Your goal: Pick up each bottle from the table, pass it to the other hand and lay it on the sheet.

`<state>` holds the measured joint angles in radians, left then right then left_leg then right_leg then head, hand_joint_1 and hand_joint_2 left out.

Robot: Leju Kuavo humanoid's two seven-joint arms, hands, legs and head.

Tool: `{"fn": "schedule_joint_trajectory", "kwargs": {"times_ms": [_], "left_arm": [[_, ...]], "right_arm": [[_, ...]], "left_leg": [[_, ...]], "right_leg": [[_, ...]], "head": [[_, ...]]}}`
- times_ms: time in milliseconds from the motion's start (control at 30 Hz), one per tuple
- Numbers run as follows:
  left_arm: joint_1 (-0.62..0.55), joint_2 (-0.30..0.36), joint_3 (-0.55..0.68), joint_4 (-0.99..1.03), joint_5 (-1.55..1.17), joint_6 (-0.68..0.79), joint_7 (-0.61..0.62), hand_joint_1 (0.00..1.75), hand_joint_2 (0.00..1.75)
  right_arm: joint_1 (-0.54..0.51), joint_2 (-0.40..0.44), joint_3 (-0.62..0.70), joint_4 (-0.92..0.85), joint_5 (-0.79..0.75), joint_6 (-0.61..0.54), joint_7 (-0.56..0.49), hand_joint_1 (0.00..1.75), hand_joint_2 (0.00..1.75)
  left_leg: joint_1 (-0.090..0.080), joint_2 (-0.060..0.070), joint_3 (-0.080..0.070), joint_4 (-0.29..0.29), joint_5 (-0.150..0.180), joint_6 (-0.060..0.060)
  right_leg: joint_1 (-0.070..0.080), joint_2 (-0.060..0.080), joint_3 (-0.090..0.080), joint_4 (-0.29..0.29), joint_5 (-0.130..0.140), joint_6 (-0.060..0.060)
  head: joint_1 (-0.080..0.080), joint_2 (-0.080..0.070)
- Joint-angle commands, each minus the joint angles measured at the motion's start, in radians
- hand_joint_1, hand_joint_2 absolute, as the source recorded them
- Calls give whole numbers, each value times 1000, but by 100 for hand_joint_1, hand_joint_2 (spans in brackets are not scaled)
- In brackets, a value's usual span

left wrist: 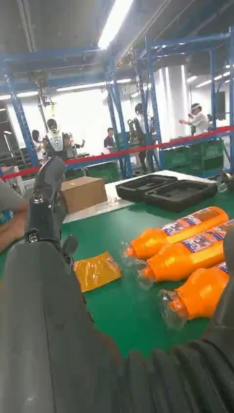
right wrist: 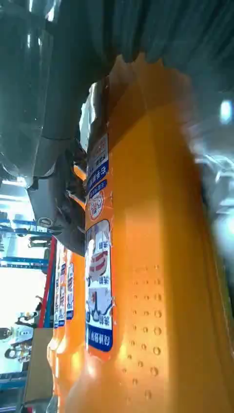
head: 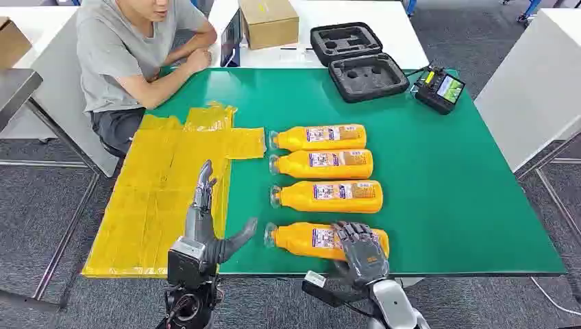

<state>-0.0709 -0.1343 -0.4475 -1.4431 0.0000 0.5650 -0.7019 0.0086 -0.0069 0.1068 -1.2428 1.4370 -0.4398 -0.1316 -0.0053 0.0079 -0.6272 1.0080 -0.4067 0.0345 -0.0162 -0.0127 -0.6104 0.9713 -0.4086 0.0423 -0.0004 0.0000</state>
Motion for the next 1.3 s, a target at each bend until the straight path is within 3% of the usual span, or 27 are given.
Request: {"fn": "schedule_joint_trajectory", "kwargs": {"times_ms": [33, 200, 233, 333, 400, 600, 733, 900, 1300], "left_arm": [[-16, -8, 2, 49, -7, -7, 4, 0, 175], [-24, -12, 8, 50, -12, -4, 4, 0, 175], [-24, -10, 6, 50, -12, -3, 4, 0, 175], [-25, -8, 2, 44, -7, 4, 4, 0, 175], [-23, -9, 0, 27, -8, 20, 4, 0, 175], [-23, -9, 0, 27, -8, 20, 4, 0, 175], [-19, -11, 8, -5, 2, 55, 4, 0, 175], [-23, -20, 12, -11, -4, 78, 4, 0, 175], [-9, -22, 4, 40, 53, 25, 4, 0, 175]], "right_arm": [[7, -2, -37, 41, -17, 49, 0, 175, 175], [-1, 4, -45, 44, -64, 81, -34, 175, 175], [-2, 9, -49, 45, -112, 96, -68, 175, 175], [-15, 35, -98, 51, -447, 204, -264, 175, 175], [-34, 34, -121, 72, -526, 222, -310, 175, 175], [-34, 34, -121, 72, -526, 222, -310, 175, 175], [-49, 43, -141, 75, -713, 289, -441, 175, 175], [-51, 52, -168, 61, -836, 309, -495, 175, 175], [-34, 79, -229, 26, -942, 276, -561, 175, 175]], "left_leg": [[1, -2, 7, -1, -3, -2], [1, -2, 6, -1, -2, -2], [1, -2, 5, -1, -1, -2], [1, -2, 5, -1, -1, -1], [1, -2, 4, -1, -1, -1], [2, 2, 10, -1, -3, -4], [3, 4, 10, -1, -3, -4], [3, 4, 10, -1, -3, -4], [2, 4, 6, -1, -3, -3]], "right_leg": [[1, -1, 8, -2, -3, -2], [1, -1, 7, -1, -2, -2], [1, -1, 6, -1, -2, -1], [0, -1, 5, -1, -1, -1], [1, -1, 5, -1, -1, -1], [2, 3, 8, -2, -1, -3], [3, 5, 8, -2, 0, -3], [3, 5, 8, -1, -1, -3], [2, 5, 5, -1, 0, -2]], "head": [[0, 0], [0, 0], [0, 0], [0, 0], [0, 0], [0, 0], [0, 0], [0, 0], [0, 0]]}}
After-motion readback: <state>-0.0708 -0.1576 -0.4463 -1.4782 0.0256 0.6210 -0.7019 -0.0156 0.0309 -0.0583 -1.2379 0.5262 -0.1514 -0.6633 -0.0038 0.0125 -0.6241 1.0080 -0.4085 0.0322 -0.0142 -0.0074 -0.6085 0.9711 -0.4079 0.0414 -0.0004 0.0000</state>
